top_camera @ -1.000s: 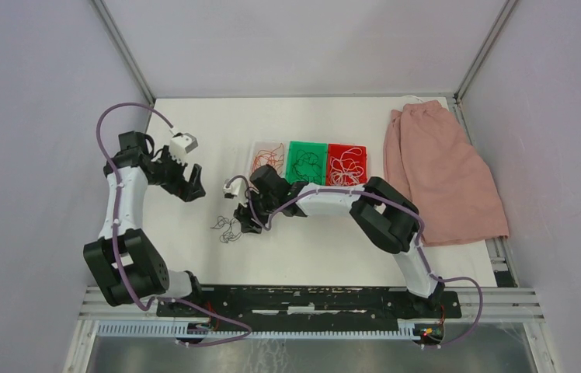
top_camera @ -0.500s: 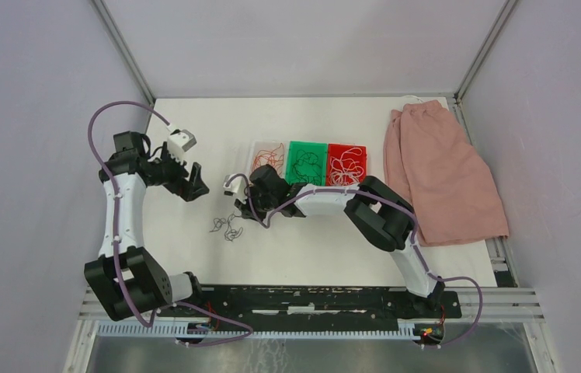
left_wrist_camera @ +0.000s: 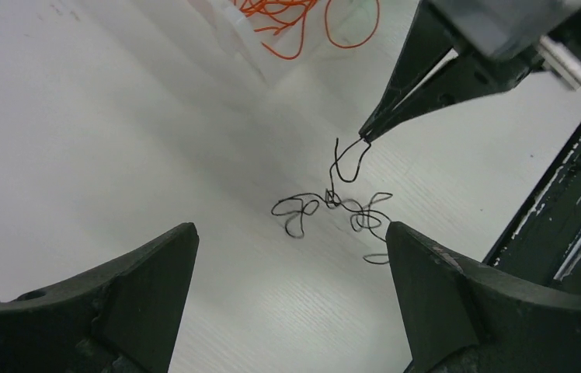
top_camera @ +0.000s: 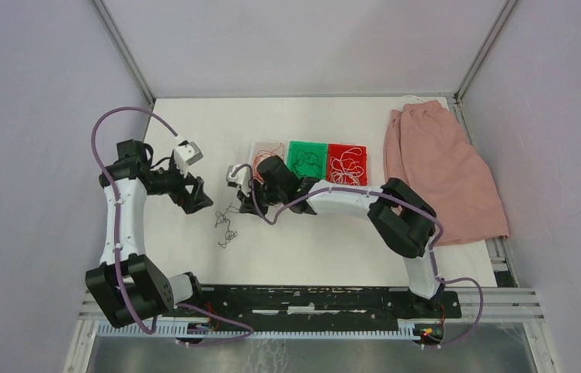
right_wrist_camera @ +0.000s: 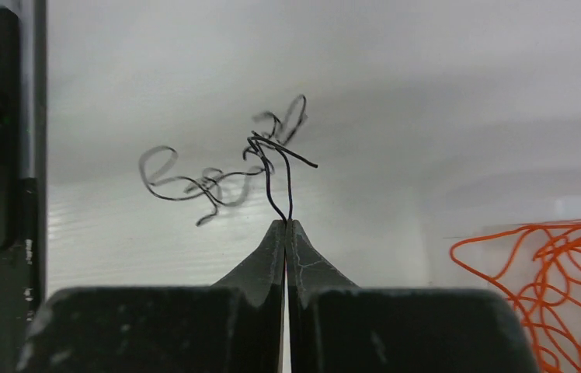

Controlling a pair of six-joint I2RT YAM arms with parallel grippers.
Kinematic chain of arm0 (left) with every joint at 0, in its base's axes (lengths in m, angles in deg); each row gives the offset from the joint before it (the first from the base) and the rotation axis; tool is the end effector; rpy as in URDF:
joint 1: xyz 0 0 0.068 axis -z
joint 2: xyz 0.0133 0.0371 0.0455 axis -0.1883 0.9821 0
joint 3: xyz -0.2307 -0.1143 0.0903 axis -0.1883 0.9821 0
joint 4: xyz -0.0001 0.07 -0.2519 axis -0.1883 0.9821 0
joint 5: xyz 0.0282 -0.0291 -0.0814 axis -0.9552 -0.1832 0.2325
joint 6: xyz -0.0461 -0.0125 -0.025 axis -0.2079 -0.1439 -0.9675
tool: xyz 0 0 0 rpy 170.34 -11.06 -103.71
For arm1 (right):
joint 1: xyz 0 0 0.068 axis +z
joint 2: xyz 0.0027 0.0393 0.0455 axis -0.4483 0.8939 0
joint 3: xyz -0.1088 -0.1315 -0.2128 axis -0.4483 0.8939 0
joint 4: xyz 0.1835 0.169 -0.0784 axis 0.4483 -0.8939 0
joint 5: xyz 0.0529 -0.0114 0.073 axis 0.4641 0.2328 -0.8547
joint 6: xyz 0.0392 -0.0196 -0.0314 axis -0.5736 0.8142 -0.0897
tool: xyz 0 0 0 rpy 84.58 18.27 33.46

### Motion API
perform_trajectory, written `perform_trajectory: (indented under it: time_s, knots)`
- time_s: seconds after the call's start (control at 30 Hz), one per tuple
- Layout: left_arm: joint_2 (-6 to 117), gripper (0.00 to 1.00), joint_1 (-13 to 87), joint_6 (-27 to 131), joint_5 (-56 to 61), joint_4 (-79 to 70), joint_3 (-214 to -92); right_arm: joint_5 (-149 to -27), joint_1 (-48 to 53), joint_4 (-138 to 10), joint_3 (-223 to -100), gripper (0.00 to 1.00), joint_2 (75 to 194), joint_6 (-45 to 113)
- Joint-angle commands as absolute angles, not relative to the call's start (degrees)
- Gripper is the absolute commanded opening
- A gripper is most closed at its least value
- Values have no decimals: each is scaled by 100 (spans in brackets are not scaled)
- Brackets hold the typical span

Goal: Untangle the cables
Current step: Pick up the cable at the center of the board.

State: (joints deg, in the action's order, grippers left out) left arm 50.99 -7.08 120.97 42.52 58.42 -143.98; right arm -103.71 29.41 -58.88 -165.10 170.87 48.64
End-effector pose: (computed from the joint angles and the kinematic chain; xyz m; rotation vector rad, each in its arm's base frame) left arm 0.2176 0.0425 0.2982 0.9503 2.0944 -0.5559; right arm 0.2452 0.3897 0.1877 -1.3950 1.7601 0.9175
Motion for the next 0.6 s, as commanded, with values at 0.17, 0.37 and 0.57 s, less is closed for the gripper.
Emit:
perform_trajectory:
  time_s: [0.17, 0.37, 0.57]
  knots:
    - [4915, 93, -702, 14263, 5485, 7608, -14593, -10916, 2812, -5291, -16326, 0, 15786, 3982]
    - [4615, 89, -692, 14570, 5646, 7828, -14566, -11245, 2713, -4806, -16372, 1, 15409, 3182]
    - [4224, 80, -687, 14468, 6165, 7736, -14565, -11519, 2685, -4697, -16483, 0, 15102, 2908]
